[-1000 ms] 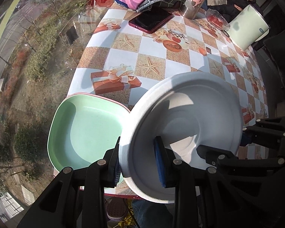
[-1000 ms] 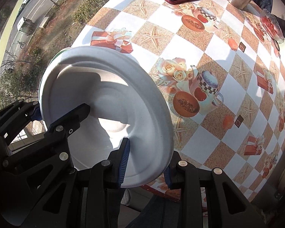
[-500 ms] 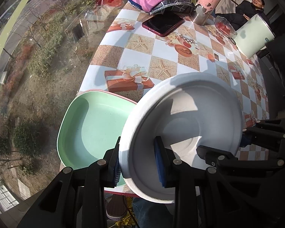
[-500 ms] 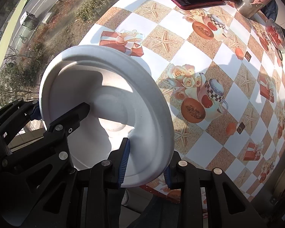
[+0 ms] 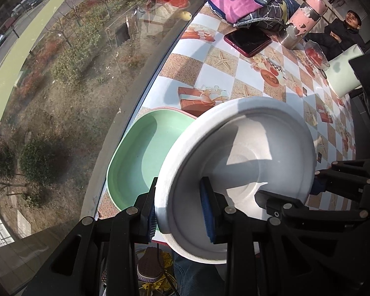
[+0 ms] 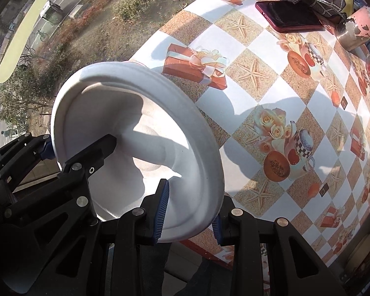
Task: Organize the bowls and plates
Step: 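Lower the bowl stack onto the green plate and open both grippers, then withdraw both grippers upward from the bowls on the plate stack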
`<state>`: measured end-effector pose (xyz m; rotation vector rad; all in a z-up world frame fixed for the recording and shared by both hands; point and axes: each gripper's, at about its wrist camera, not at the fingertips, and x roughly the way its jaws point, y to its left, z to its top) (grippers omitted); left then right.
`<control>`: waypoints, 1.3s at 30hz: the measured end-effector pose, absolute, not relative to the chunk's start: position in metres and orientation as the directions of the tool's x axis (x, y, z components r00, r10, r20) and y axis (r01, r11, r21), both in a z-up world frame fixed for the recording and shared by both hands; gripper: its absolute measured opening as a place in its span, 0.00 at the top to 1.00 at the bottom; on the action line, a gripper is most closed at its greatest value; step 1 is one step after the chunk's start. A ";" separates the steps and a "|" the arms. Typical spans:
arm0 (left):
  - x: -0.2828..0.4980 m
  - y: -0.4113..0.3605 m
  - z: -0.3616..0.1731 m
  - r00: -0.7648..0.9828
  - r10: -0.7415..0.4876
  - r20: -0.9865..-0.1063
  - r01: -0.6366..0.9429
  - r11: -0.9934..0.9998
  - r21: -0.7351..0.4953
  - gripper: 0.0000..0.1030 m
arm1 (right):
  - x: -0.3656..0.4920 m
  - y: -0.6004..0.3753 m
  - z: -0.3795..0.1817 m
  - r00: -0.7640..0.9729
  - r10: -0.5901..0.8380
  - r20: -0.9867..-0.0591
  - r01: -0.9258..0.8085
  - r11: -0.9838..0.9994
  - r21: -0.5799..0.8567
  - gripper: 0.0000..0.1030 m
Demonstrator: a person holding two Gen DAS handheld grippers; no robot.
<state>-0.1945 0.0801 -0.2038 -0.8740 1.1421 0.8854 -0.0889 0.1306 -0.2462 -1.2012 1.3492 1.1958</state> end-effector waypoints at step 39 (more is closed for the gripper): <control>-0.209 0.074 -0.151 0.116 0.346 -0.931 -0.874 0.482 0.070 0.24 | -0.054 0.124 -0.203 -0.073 0.057 -0.996 -0.994 0.072 0.077 0.11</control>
